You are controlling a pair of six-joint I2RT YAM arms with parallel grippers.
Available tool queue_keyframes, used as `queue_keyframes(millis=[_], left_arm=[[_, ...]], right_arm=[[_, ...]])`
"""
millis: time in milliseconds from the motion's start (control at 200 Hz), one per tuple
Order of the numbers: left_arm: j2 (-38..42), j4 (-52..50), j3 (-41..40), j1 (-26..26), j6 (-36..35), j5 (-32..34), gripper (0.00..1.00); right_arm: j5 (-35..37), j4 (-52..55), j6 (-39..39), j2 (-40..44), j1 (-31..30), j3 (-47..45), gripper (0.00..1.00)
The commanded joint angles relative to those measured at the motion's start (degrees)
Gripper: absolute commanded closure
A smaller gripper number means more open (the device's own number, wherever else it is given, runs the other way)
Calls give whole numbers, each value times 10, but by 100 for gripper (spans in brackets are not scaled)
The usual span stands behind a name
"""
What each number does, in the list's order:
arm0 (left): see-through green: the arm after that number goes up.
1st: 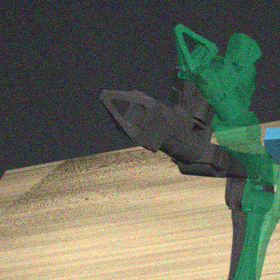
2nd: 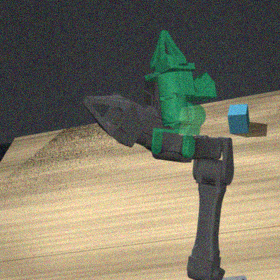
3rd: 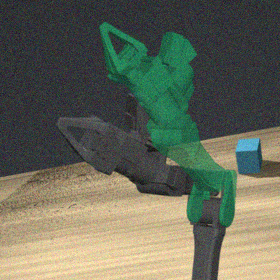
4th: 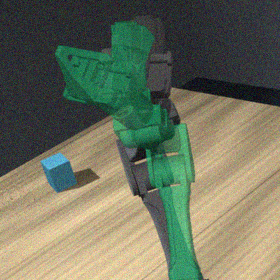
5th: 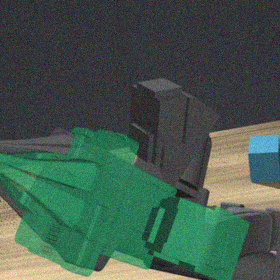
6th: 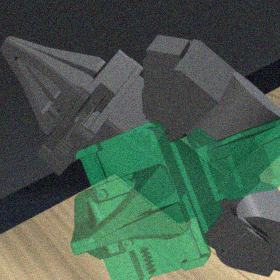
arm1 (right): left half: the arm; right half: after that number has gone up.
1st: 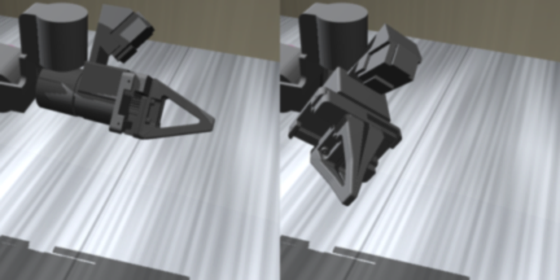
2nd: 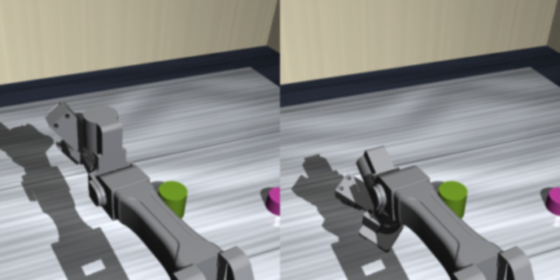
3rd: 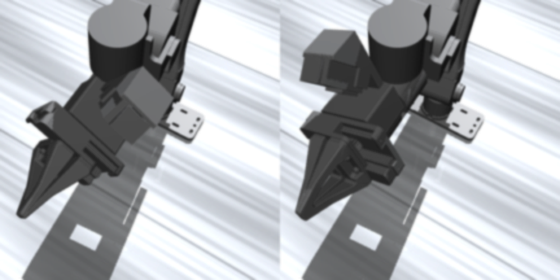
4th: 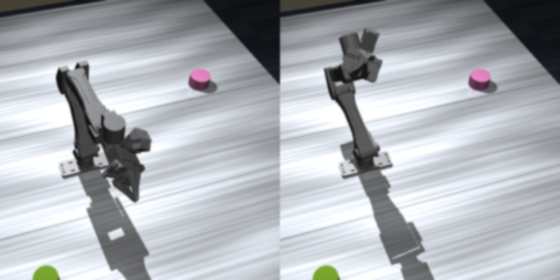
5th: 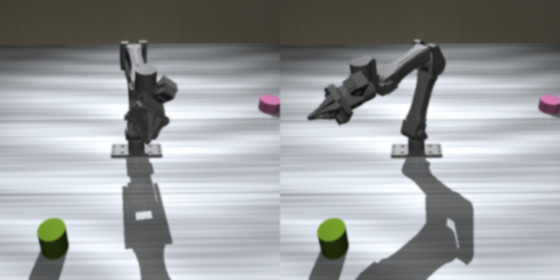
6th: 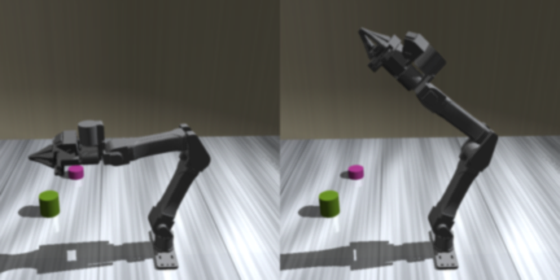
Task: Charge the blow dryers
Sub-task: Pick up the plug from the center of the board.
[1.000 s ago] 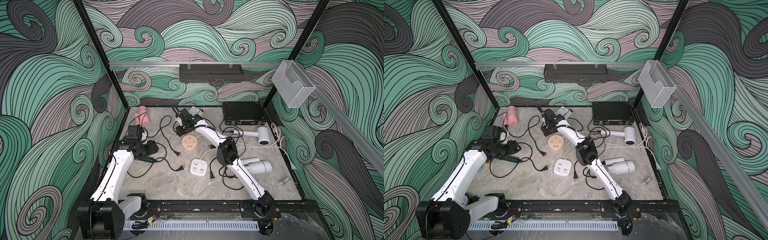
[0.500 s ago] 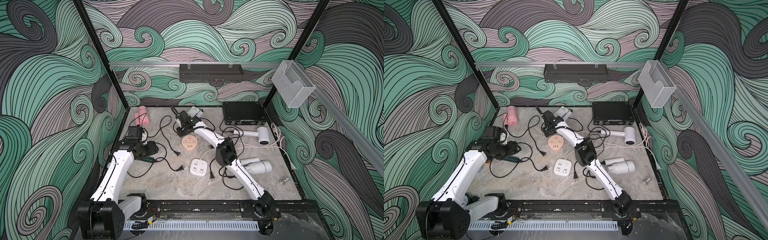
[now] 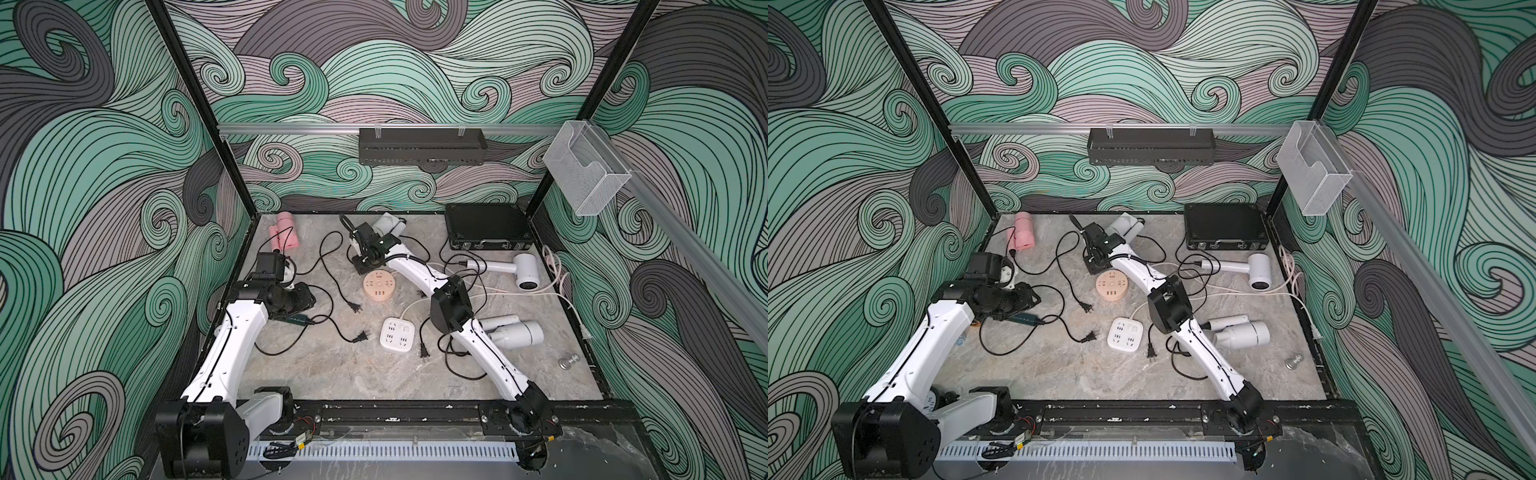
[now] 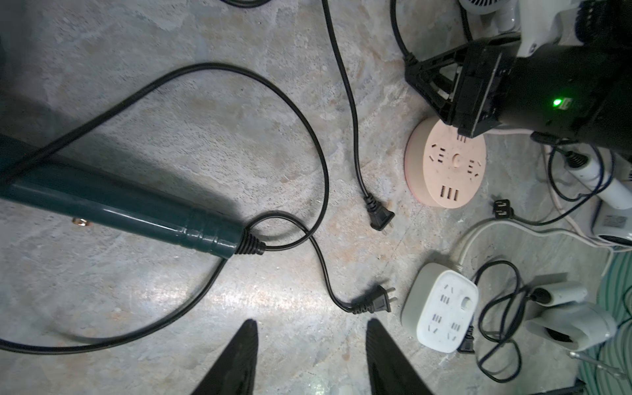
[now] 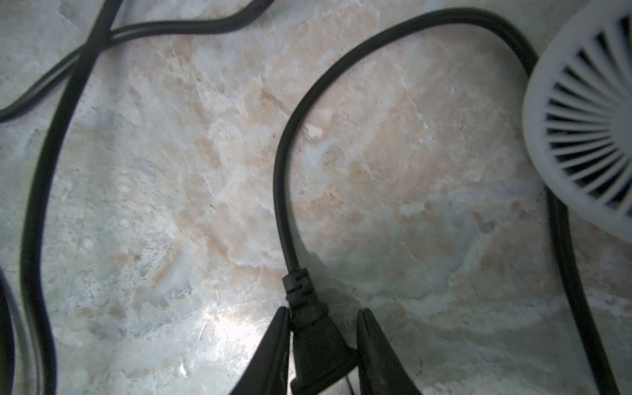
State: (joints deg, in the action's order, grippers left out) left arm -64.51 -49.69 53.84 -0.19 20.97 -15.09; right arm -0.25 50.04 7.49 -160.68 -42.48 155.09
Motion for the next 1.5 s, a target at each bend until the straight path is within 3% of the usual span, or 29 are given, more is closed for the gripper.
queue_keyframes(millis=[0, 230, 400, 535, 705, 781, 1151, 1316, 1496], left_arm=[[-12, 0, 28, 3, 24, -58, 52], [-36, 30, 61, 3, 84, -130, 58], [-68, 78, 72, 2, 130, -165, 63], [-102, 132, 78, 2, 157, -201, 62], [-132, 234, 78, 2, 167, -230, 56], [-148, 268, 86, 2, 170, -244, 55], [-215, 441, 75, 3, 219, -294, 52], [-231, 561, 52, 9, 275, -336, 52], [-245, 572, 65, 28, 276, -350, 56]], right_arm=[[20, -3, -16, 43, -4, -14, 70], [20, -6, -33, 92, -5, -28, 76], [-27, -3, -38, 136, -2, -48, 81], [-121, -2, -21, 176, 10, -79, 81], [-336, -24, 43, 211, 48, -128, 82], [-399, -44, 67, 222, 61, -156, 83], [-587, -123, 113, 238, 84, -212, 83], [-640, -146, 123, 249, 87, -234, 83], [-677, -163, 126, 263, 94, -270, 84]])
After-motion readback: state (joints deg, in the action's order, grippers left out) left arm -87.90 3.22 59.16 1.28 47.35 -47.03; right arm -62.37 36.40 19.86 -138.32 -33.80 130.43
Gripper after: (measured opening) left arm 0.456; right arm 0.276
